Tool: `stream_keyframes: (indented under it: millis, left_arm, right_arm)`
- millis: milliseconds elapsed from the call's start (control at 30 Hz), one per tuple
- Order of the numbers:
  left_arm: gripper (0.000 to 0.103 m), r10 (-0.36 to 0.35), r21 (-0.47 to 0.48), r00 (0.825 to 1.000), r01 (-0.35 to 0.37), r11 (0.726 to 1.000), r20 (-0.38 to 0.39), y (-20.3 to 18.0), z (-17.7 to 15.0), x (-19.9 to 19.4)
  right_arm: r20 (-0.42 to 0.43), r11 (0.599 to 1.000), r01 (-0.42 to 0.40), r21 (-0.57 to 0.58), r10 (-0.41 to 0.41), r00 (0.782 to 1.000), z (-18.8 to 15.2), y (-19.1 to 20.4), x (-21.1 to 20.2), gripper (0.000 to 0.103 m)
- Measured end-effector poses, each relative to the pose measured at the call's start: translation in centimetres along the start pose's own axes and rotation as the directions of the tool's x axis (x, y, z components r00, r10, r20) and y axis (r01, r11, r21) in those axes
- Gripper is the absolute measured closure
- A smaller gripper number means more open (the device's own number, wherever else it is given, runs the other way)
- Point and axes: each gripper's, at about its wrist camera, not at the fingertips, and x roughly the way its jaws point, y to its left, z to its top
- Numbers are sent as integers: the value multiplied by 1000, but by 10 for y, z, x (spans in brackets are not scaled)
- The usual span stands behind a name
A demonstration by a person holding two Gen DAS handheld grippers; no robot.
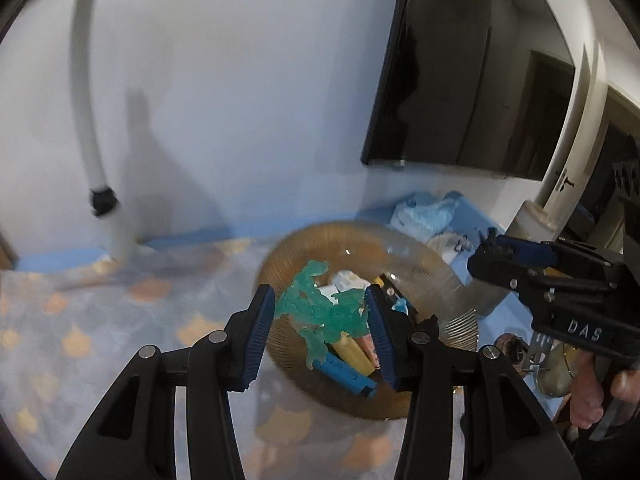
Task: Organize rigid objects
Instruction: 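Carry the teal toy and black figurine over the bowl and open both grippers, then withdraw both open tools back over the table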
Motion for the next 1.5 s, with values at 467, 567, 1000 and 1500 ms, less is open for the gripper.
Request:
stream_keyframes:
  millis: [467,567,1000,1500]
  left_arm:
    - [29,133,-47,979,-128,991,156,58,-19,-107]
    - [27,202,-54,957,-195,979,206,69,-24,-149]
    - [18,425,-129,905,-421,898,5,157,-150,-121]
    - [18,414,-193,897,-438,878,-154,182,-189,-66]
  right_arm:
    - [63,997,-67,30,65,996,-6,29,-42,39]
    - [87,991,-134,-30,136,987,-2,75,-64,39]
    - [-70,977,-177,-116,169,983,-119,209,30,39]
    - [-165,975,-210,-68,197,966,-152,207,92,39]
